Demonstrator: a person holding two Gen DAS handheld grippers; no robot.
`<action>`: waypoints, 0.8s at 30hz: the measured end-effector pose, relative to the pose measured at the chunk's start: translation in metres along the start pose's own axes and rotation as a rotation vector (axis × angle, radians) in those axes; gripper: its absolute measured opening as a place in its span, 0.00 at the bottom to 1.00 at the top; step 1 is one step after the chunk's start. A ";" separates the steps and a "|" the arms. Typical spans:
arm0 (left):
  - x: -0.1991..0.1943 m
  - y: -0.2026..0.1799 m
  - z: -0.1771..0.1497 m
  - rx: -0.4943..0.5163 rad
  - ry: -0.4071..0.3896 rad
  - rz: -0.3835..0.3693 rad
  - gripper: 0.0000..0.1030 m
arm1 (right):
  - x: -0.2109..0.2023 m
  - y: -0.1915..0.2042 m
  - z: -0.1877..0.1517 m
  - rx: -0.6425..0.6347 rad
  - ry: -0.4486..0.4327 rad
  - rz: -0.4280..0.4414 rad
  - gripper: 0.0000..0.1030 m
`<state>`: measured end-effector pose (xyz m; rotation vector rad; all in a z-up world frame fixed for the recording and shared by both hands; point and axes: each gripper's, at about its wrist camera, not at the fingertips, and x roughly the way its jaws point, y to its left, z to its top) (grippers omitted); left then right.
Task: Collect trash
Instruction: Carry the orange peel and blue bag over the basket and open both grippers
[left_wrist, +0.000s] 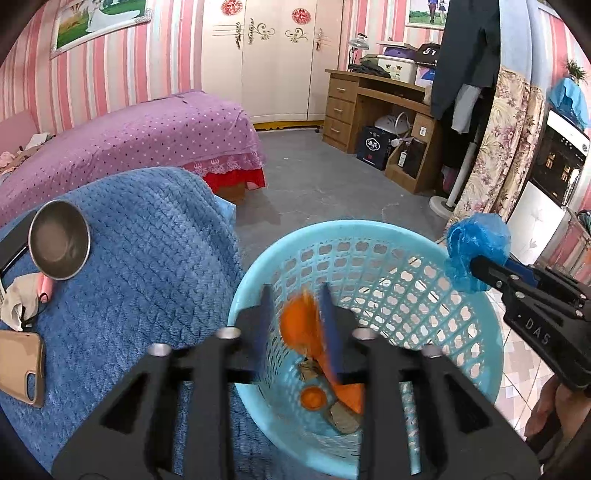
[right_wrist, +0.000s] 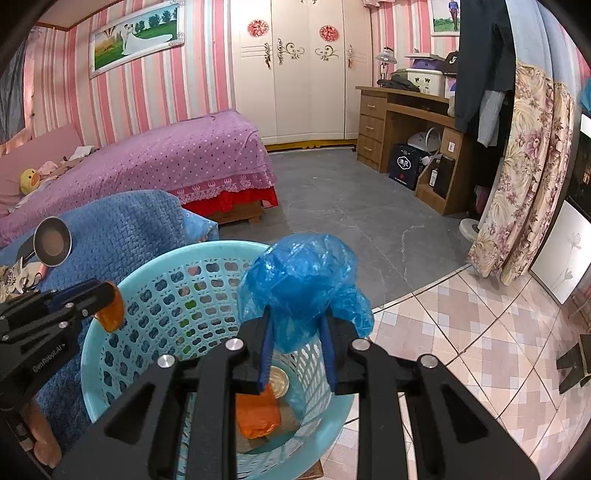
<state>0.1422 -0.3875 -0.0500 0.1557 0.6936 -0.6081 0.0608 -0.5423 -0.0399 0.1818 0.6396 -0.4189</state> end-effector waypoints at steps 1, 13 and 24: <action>-0.003 0.001 0.000 0.002 -0.011 0.010 0.57 | 0.000 0.000 -0.001 0.000 -0.001 0.001 0.22; -0.043 0.055 0.002 -0.028 -0.092 0.167 0.94 | -0.002 0.008 0.002 -0.015 -0.007 -0.001 0.22; -0.070 0.095 -0.002 -0.094 -0.104 0.212 0.95 | -0.012 0.030 0.008 -0.045 -0.054 -0.045 0.74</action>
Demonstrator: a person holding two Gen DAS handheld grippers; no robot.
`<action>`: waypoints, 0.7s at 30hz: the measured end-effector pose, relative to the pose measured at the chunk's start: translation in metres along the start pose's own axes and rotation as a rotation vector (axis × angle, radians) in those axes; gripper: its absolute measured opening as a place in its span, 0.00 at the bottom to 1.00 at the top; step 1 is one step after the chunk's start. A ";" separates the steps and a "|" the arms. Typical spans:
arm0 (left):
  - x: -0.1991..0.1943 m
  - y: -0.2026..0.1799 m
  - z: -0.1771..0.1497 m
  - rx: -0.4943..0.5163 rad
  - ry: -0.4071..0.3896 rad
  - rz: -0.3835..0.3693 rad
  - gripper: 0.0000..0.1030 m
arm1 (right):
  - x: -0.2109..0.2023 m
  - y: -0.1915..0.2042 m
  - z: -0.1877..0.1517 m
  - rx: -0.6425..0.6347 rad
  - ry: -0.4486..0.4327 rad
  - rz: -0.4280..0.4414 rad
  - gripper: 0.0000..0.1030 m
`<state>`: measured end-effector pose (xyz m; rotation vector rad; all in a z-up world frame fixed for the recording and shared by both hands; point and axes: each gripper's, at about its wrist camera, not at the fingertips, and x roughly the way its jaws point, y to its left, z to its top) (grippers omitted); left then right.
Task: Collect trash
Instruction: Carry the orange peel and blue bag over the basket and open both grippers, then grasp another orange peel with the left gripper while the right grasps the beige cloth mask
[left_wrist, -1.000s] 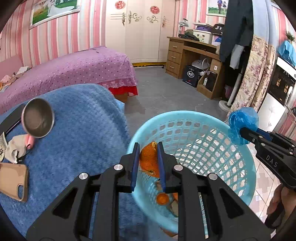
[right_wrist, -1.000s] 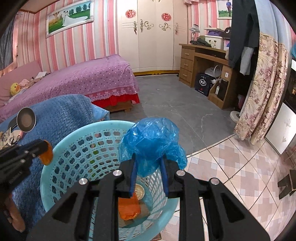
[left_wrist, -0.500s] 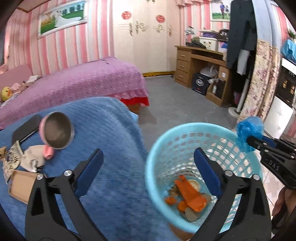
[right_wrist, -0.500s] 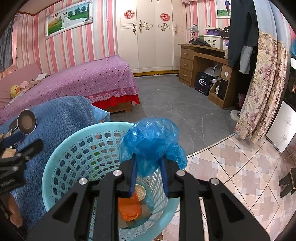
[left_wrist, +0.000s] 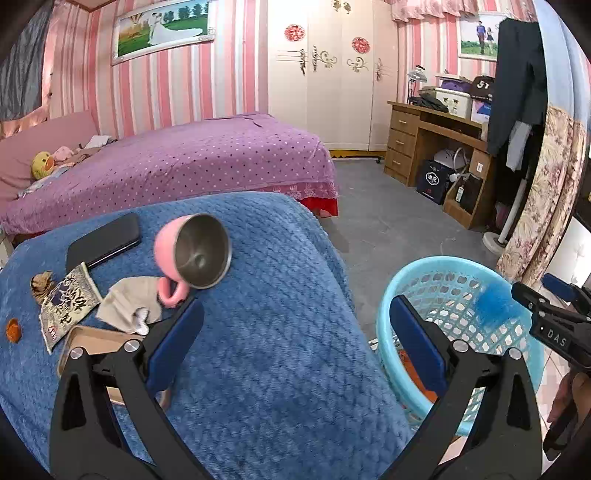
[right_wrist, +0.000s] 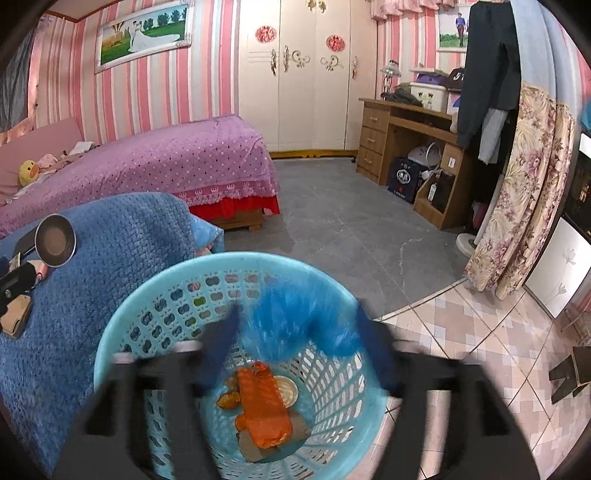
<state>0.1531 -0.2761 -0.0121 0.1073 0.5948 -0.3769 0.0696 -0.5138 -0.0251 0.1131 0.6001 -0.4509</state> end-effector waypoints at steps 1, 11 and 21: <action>-0.002 0.004 0.000 -0.005 -0.001 0.001 0.95 | -0.001 0.001 0.001 0.000 -0.002 -0.011 0.76; -0.025 0.050 -0.007 -0.022 -0.004 0.051 0.95 | -0.004 0.025 0.007 0.026 -0.013 -0.010 0.95; -0.046 0.130 -0.020 -0.048 -0.012 0.166 0.95 | -0.007 0.090 0.014 0.018 -0.018 0.082 0.95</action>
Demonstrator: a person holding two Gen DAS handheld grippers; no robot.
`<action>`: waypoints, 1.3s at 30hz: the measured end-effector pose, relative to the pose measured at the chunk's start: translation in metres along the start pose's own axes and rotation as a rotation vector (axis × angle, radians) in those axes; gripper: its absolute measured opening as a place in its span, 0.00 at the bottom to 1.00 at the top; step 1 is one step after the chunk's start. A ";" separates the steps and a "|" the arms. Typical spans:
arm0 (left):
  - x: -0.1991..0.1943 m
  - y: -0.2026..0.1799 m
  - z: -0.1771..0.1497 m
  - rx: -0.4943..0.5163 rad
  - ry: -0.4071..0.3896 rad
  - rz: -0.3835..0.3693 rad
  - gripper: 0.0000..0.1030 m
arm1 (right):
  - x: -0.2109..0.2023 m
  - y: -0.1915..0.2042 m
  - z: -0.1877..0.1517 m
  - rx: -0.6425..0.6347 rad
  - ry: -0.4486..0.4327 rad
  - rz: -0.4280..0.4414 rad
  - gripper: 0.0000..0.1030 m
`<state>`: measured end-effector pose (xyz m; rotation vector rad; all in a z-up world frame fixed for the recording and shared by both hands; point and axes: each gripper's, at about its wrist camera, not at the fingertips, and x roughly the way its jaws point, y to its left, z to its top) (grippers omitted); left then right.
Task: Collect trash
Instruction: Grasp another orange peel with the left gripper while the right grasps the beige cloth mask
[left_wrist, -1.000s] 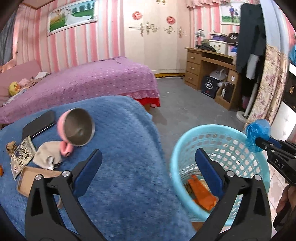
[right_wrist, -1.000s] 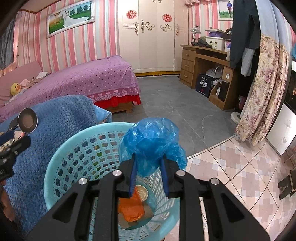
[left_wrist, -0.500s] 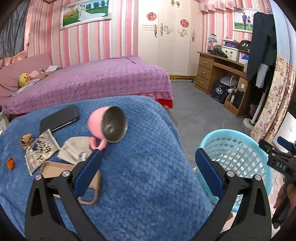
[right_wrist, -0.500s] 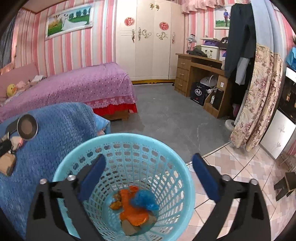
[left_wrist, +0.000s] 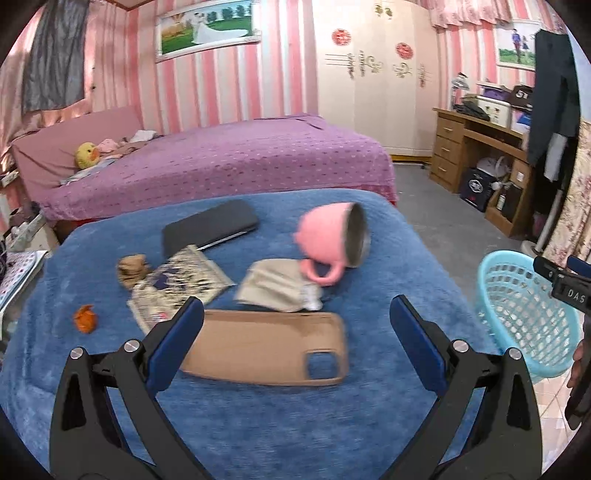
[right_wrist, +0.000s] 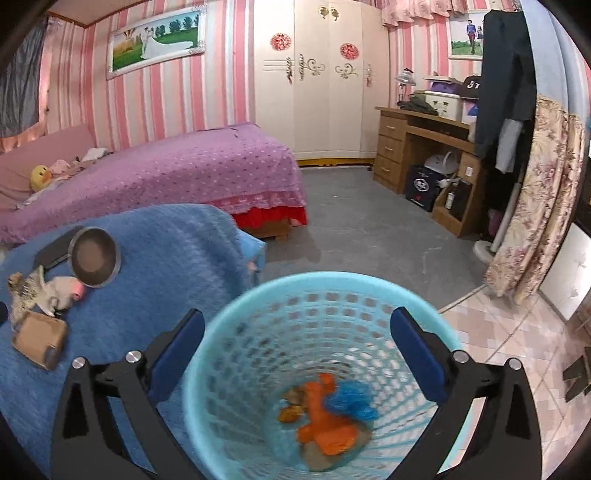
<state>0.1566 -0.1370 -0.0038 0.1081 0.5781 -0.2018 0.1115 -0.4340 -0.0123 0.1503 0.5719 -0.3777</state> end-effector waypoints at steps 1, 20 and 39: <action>-0.001 0.008 0.000 -0.007 -0.005 0.010 0.95 | 0.000 0.007 0.000 0.003 0.000 0.011 0.95; 0.030 0.139 -0.032 -0.178 0.068 0.099 0.95 | -0.003 0.123 -0.019 -0.106 0.010 0.073 0.95; 0.065 0.234 -0.042 -0.224 0.172 0.200 0.89 | 0.000 0.195 -0.030 -0.216 0.033 0.128 0.95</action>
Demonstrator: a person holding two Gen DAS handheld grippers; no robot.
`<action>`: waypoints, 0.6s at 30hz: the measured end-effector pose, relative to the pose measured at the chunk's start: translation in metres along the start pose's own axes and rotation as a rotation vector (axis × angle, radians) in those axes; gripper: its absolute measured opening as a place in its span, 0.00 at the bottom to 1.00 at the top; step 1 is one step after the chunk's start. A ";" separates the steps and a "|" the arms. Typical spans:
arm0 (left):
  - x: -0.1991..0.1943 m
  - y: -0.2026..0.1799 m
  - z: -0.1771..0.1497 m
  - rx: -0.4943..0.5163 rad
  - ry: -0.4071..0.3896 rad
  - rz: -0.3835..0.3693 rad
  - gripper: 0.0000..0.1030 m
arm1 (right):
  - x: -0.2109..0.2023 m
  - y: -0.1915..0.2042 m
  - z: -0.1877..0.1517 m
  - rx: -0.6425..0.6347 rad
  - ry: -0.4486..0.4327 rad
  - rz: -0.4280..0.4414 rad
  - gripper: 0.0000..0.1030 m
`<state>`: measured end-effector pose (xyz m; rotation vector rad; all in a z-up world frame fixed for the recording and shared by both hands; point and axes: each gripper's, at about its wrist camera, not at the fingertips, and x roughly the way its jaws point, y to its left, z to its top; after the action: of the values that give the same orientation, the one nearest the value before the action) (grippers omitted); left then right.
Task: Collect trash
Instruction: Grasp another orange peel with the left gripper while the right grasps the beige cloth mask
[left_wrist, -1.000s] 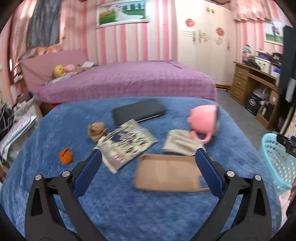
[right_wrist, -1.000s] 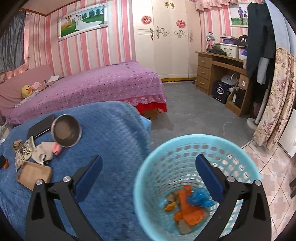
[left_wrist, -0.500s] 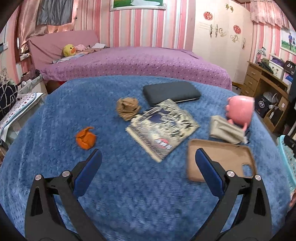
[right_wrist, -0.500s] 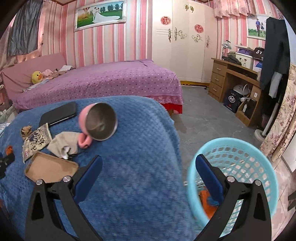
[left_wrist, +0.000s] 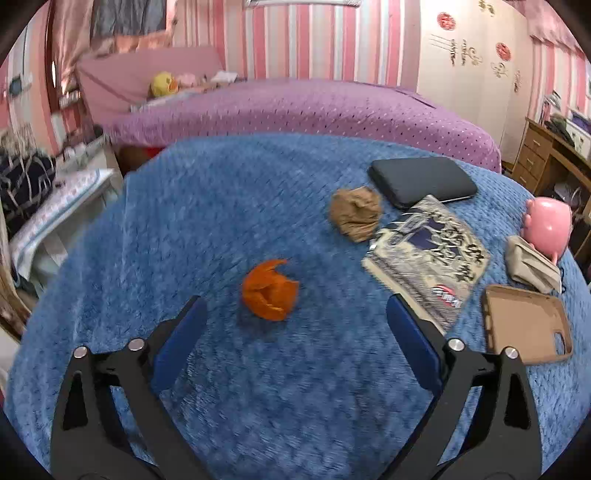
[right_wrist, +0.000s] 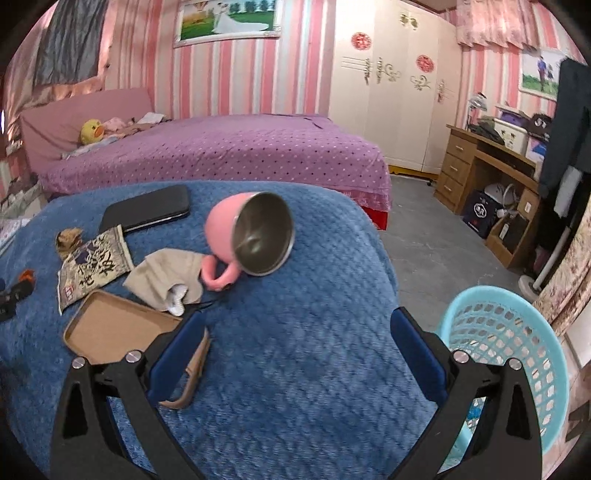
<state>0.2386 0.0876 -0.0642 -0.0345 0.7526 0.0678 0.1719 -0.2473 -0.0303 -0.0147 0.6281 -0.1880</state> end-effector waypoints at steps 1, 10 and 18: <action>0.002 0.005 0.001 -0.014 0.009 -0.001 0.87 | 0.001 0.003 0.000 -0.007 0.003 0.007 0.95; 0.027 0.023 0.006 -0.092 0.085 -0.069 0.73 | 0.014 0.029 0.018 -0.059 0.023 0.073 0.95; 0.032 0.011 0.008 -0.030 0.084 -0.105 0.32 | 0.036 0.070 0.015 -0.158 0.052 0.139 0.89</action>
<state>0.2669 0.1007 -0.0799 -0.1060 0.8326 -0.0229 0.2213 -0.1851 -0.0436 -0.1183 0.6916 -0.0042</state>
